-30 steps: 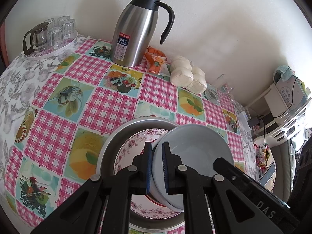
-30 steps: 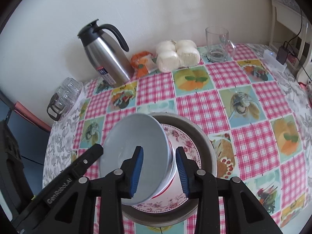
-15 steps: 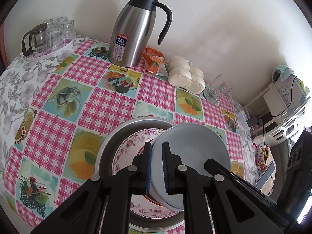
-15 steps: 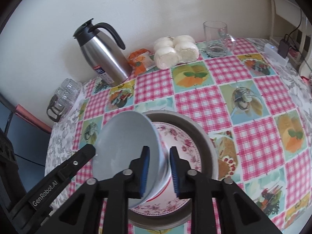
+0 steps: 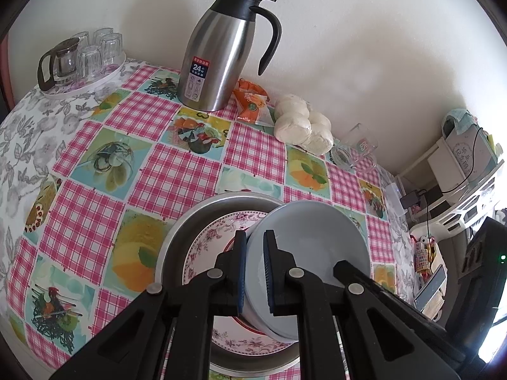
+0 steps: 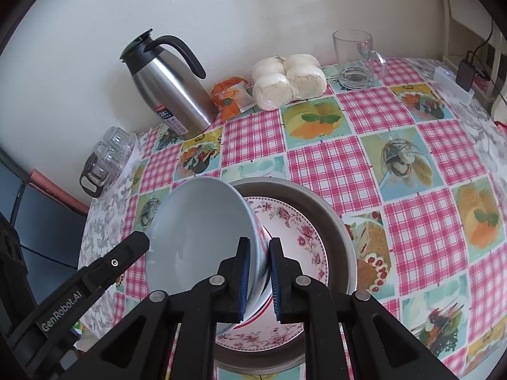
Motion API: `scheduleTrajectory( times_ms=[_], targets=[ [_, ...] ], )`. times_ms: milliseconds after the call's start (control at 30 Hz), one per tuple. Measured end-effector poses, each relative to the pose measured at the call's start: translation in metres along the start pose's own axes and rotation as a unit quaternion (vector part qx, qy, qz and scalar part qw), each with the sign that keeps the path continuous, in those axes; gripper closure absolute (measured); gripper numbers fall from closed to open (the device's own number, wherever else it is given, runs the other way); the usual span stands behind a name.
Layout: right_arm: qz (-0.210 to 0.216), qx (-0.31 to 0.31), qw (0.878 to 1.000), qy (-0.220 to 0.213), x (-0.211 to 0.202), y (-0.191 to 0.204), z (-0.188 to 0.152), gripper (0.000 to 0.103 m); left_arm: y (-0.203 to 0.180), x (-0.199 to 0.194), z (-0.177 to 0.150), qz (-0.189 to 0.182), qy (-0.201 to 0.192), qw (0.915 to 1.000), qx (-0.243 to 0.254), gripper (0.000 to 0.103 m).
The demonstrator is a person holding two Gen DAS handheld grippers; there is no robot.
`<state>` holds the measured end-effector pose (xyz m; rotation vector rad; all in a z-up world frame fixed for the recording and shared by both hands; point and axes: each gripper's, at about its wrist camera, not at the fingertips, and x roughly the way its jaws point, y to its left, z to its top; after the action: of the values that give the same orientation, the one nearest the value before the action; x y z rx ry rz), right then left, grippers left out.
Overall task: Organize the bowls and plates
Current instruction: 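Lower the round bowl into the square bowl with both grippers, then open both grippers to release the pale round bowl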
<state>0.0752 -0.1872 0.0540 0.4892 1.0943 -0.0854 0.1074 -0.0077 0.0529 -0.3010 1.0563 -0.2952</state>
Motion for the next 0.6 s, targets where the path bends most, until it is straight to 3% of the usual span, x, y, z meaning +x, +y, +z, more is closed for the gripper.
scheduleTrajectory(
  times_ms=[333,600],
  targets=[
    [0.004,0.005,1.0,-0.024,-0.009,-0.004,0.003,0.094,0.0,0.001,-0.001,0.003,0.0,1.0,0.001,0.093],
    [0.01,0.006,1.0,-0.007,0.003,-0.005,0.001,0.095,-0.001,0.002,-0.002,0.007,0.003,1.0,0.002,0.093]
  ],
)
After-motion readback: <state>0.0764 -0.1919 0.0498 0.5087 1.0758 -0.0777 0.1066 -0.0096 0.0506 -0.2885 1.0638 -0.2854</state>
